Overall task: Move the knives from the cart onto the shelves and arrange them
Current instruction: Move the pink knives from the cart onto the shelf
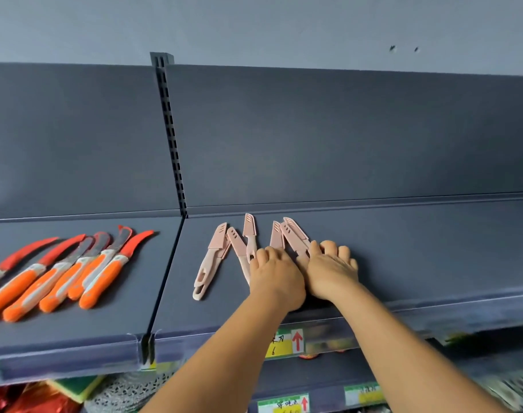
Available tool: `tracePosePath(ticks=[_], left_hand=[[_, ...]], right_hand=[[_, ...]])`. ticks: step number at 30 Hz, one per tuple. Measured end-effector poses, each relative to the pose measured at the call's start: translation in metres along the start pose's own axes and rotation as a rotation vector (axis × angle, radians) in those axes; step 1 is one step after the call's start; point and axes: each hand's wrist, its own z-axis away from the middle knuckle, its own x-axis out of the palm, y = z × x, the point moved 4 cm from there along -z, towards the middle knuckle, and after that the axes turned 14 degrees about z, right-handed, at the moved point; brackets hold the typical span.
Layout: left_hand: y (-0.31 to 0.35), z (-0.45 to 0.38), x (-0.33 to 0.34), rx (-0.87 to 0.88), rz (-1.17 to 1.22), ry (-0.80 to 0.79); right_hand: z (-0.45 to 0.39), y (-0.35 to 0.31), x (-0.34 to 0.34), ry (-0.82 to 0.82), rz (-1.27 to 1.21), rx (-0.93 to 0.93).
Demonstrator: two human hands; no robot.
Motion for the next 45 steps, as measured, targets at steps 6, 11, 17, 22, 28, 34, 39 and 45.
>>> tracePosePath(ticks=[6, 11, 17, 22, 28, 34, 39, 45], left_hand=[[0.002, 0.009, -0.014, 0.102, 0.07, 0.097], [0.01, 0.044, -0.027, 0.298, 0.113, 0.172], [0.018, 0.116, -0.012, 0.519, 0.181, 0.172], [0.021, 0.176, 0.03, 0.641, 0.161, 0.032], [0.035, 0.238, 0.095, 0.73, 0.191, -0.172], [0.061, 0.304, 0.171, 0.854, 0.155, -0.384], [0.092, 0.369, 0.226, 0.933, 0.122, -0.535], [0.136, 0.457, 0.291, 1.043, 0.101, -0.688]], right_hand=[[0.021, 0.007, -0.016, 0.042, -0.085, 0.016], [0.072, 0.021, -0.029, 0.174, -0.136, 0.05], [0.159, 0.045, -0.015, 0.209, -0.184, 0.138], [0.236, 0.064, 0.024, 0.153, -0.217, 0.261], [0.318, 0.098, 0.08, 0.057, -0.248, 0.473], [0.404, 0.138, 0.135, -0.025, -0.284, 0.699], [0.479, 0.173, 0.179, -0.09, -0.311, 0.88], [0.576, 0.23, 0.234, -0.114, -0.4, 1.065]])
